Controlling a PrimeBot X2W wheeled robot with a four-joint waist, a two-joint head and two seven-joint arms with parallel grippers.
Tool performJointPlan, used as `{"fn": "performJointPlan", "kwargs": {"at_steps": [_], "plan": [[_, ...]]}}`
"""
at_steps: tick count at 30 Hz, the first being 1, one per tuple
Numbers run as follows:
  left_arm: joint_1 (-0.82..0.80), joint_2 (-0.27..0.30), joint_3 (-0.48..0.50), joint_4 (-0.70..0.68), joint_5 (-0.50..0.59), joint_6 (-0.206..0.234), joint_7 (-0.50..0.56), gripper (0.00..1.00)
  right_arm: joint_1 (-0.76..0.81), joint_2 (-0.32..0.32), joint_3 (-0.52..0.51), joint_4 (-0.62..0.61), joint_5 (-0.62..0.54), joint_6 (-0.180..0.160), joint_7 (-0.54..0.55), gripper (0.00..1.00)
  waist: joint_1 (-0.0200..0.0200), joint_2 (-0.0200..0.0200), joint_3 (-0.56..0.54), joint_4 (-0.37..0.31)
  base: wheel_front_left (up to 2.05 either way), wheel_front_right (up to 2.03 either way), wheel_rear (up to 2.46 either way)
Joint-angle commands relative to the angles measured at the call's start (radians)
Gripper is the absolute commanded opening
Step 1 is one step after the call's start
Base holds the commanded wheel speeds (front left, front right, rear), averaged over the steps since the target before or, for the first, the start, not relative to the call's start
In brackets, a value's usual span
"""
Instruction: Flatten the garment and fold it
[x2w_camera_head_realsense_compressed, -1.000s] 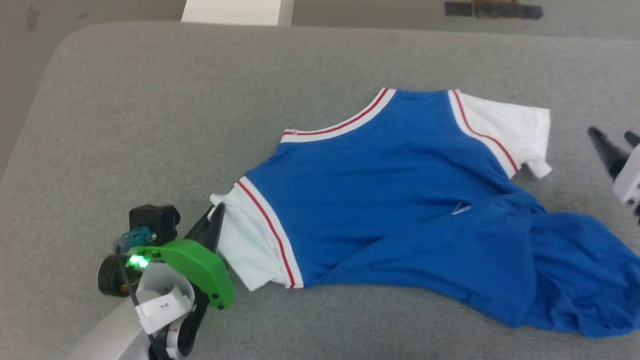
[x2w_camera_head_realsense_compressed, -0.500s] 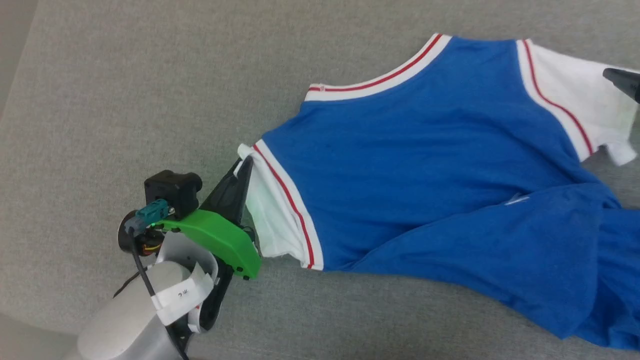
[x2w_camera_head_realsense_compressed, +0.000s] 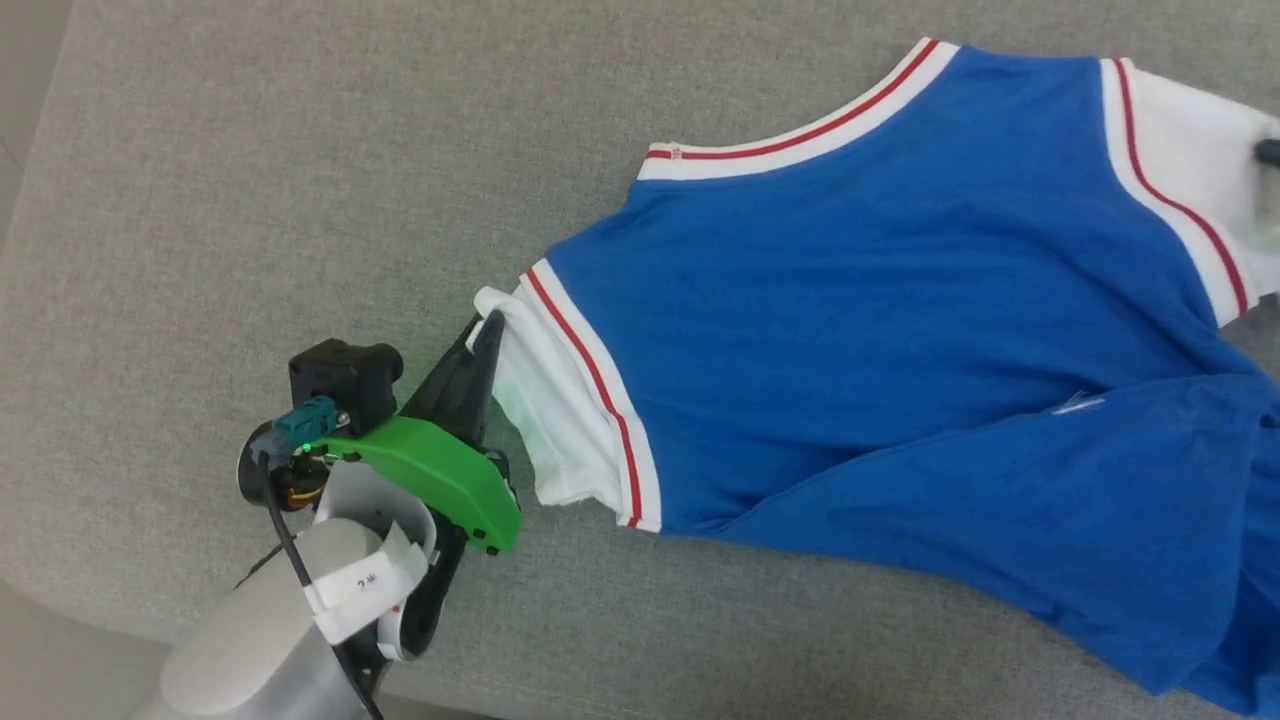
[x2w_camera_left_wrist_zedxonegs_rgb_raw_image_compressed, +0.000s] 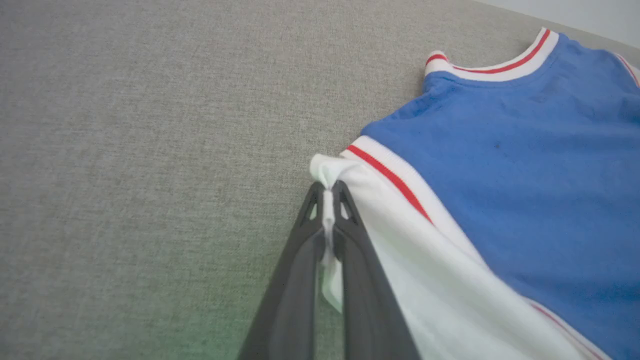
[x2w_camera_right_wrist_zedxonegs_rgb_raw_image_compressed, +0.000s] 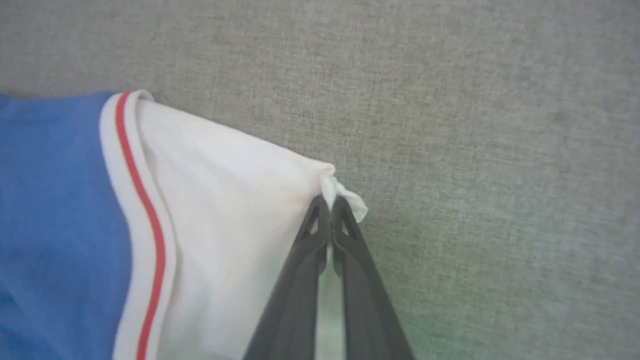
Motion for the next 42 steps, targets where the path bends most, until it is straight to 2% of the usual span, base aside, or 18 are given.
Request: {"fn": "performJointPlan", "kwargs": {"at_steps": [1,5,15,21,25,33,39,42], "plan": [[-0.004,0.004,0.006,0.008,-0.008,-0.007,-0.004,0.0,0.071,0.051,0.04,0.025,0.014,-0.001,0.009,0.0,-0.0001,0.012,-0.02,-0.008,0.0,0.0,0.0],[-0.001,0.018,0.017,0.023,-0.013,-0.007,-0.008,0.0,0.072,0.033,0.08,-0.002,0.026,-0.001,-0.043,0.0,-0.0001,0.012,-0.076,-0.023,0.0,0.0,0.0],[-0.022,0.103,0.063,0.07,-0.03,-0.012,0.017,0.0,0.121,0.013,0.165,-0.01,0.035,-0.001,-0.302,0.0,-0.0001,0.012,-0.298,-0.112,0.0,0.0,0.0],[-0.096,0.15,0.098,0.143,-0.06,-0.055,0.069,0.0,0.145,-0.006,0.189,0.015,0.034,-0.001,-0.419,0.0,-0.0001,0.012,-0.402,-0.167,0.0,0.0,0.0],[-0.2,0.15,0.109,0.249,-0.069,-0.107,0.107,0.0,0.124,-0.014,0.194,0.038,0.021,-0.001,-0.487,0.0,-0.0001,0.012,-0.437,-0.2,0.0,0.0,0.0],[-0.494,0.102,0.103,0.49,-0.019,-0.203,0.144,0.0,-0.032,-0.019,0.196,0.079,-0.062,-0.001,-0.614,0.0,-0.0001,0.012,-0.378,-0.256,0.0,0.0,0.0],[-0.761,0.065,0.128,0.639,0.028,-0.243,0.109,0.0,-0.242,-0.019,0.163,0.099,-0.16,-0.001,-0.737,0.0,-0.0001,0.012,-0.246,-0.285,0.0,0.0,0.0],[-0.89,0.052,0.148,0.689,0.046,-0.25,0.079,0.0,-0.353,-0.007,0.146,0.103,-0.206,-0.001,-0.795,0.0,-0.0001,0.012,-0.174,-0.294,0.0,0.0,0.0]]}}
